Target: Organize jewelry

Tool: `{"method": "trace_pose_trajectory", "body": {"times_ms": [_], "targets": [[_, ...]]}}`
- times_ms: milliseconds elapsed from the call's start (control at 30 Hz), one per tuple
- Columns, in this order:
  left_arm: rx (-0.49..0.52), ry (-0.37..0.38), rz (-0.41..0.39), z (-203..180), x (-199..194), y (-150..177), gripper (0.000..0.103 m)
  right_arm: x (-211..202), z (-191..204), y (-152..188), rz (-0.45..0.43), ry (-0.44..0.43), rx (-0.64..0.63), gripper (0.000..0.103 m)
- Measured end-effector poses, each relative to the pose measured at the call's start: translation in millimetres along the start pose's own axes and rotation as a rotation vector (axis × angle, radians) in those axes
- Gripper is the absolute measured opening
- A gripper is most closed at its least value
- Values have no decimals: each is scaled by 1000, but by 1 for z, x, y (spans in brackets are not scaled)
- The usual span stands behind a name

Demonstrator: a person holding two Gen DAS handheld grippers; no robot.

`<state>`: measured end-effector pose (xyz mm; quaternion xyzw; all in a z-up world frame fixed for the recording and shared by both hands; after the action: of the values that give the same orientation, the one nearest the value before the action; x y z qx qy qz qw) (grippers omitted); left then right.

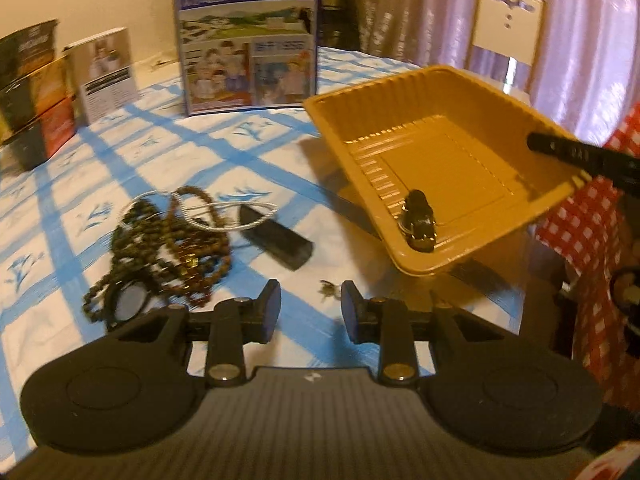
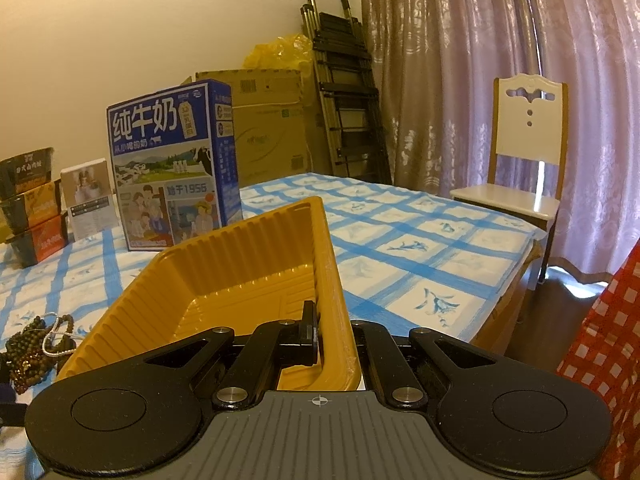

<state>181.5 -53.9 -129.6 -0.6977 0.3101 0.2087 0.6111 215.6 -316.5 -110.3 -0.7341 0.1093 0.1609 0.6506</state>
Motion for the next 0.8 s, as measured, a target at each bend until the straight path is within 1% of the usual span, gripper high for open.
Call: {"method": "trace_pose_trajectory", "body": {"times_ms": [267, 400, 600, 800], "targets": [[68, 4, 10, -7, 22, 1, 29, -2, -3, 1, 4, 9, 6, 3], [80, 15, 22, -7, 30, 2, 29, -1, -3, 2, 5, 9, 8, 3], [94, 31, 27, -10, 34, 4, 16, -1, -3, 2, 6, 10, 9, 4], [93, 27, 24, -11, 32, 2, 16, -1, -3, 2, 6, 10, 10, 4]]}}
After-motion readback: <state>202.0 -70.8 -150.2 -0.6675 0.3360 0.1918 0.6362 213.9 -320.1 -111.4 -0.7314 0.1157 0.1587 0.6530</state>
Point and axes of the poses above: each gripper's, at about its wrist camera, not at the fingertips, and x roughly the way its jaws point, z to its left, y to its underside, the point moved 3 cm from there along x, roughly the way its jaws point, and after that the axes turned 13 degrees about -x, right-handed, at the moved point
